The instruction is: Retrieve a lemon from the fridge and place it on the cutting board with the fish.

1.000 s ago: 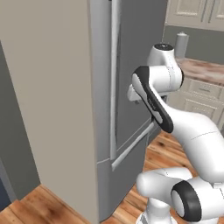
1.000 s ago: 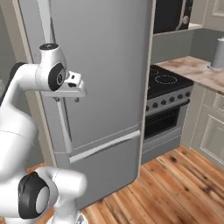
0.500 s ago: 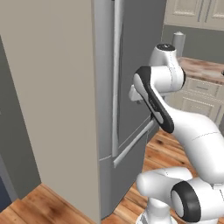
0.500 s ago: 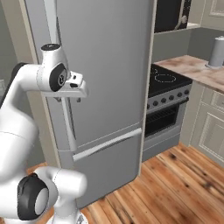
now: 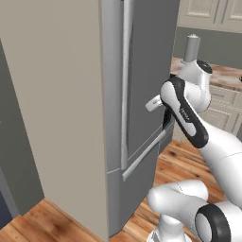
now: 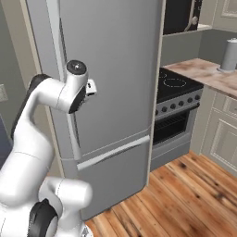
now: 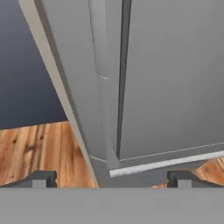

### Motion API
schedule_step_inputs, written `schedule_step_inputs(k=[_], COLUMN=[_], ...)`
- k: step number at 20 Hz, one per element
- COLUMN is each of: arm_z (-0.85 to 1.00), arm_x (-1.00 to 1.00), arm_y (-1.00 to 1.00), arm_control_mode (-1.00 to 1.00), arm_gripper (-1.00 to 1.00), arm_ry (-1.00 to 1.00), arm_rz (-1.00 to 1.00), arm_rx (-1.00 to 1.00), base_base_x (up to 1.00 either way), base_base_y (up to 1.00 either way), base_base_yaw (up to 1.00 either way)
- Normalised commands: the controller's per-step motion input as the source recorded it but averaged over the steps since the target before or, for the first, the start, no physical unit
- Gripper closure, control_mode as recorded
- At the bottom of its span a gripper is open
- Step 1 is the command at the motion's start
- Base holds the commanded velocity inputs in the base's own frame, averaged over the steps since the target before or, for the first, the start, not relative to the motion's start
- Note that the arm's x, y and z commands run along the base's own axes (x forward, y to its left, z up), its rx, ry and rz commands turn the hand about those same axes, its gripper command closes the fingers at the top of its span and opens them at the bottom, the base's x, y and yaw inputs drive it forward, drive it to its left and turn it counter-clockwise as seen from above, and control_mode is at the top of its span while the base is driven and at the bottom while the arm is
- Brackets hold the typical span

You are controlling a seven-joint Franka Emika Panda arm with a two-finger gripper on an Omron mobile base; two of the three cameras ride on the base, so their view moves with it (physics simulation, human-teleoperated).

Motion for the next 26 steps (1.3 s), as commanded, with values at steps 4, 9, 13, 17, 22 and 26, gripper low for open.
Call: schedule_step_inputs(k=[4,9,13,17,22,26], arm_z=[0.0,-0.02,0.0,0.0,0.0,0.0], arm_x=[0.57,0.27,0.26,0.17,0.3,0.39], arm_y=[0.04,0.55,0.47,0.24,0.01,0.0], arm_control_mode=[-1.0,-1.0,-1.0,-1.0,-1.0,-1.0], arm_gripper=[-1.0,-1.0,-1.0,-1.0,-1.0,-1.0], arm_ry=[-0.18,0.0,0.01,0.0,0.0,0.0], arm_rz=[0.18,0.09,0.01,0.0,0.0,0.01], arm_rx=[0.05,0.0,-0.01,0.0,0.0,0.0], base_base_x=[0.0,0.0,0.0,0.0,0.0,0.0], base_base_y=[0.0,0.0,0.0,0.0,0.0,0.0], base_base_yaw=[0.0,0.0,0.0,0.0,0.0,0.0])
